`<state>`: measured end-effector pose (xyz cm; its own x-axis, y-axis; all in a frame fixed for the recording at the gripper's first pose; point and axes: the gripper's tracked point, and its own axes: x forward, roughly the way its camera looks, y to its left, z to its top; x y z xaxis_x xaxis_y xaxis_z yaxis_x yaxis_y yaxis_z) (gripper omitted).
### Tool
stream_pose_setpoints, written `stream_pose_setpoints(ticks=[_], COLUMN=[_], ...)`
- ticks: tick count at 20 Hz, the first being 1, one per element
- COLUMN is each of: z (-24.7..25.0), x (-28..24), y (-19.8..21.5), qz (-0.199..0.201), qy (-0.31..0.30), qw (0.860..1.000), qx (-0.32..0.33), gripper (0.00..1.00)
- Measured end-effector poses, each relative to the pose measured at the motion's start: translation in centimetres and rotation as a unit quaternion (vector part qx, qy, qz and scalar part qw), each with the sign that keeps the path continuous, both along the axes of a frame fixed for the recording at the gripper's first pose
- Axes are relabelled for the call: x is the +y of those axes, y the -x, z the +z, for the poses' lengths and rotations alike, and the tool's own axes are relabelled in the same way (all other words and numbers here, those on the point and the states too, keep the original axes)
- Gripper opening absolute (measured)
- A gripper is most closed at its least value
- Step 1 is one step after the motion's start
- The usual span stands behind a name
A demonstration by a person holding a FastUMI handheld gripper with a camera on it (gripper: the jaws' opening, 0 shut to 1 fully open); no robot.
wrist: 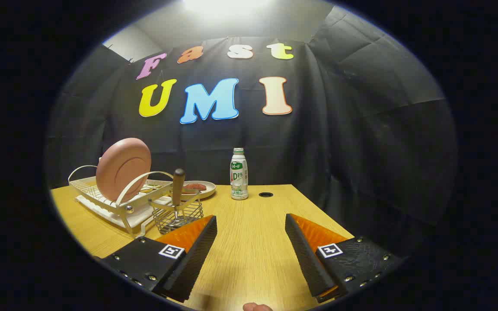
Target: Take the plate from the dish rack, then take the spoon from the basket and place it into the plate.
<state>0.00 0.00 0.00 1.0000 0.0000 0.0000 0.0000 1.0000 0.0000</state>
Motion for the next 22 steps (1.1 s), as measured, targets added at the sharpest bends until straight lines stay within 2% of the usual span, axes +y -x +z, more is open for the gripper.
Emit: stream_pose_setpoints(ticks=[2, 5, 11, 17, 19, 22], z=[0.3, 3.7, 11.8, 19.3, 21.2, 22.7], x=[0.2, -1.2, -0.2, 6.0, 8.7, 11.5], y=[-1.7, -2.9, 1.7, 5.1, 5.0, 4.4], qz=[0.007, -0.012, -0.009, -0.010, -0.001, 0.002], qy=[-0.010, -0.001, -0.003, 0.021, -0.001, 0.003], qw=[1.000, 1.000, 1.000, 0.999, 0.999, 0.999], qx=[0.002, -0.020, -0.023, -0.033, -0.041, -0.040], gripper=[0.97, 0.97, 0.96, 0.96, 0.96, 0.96])
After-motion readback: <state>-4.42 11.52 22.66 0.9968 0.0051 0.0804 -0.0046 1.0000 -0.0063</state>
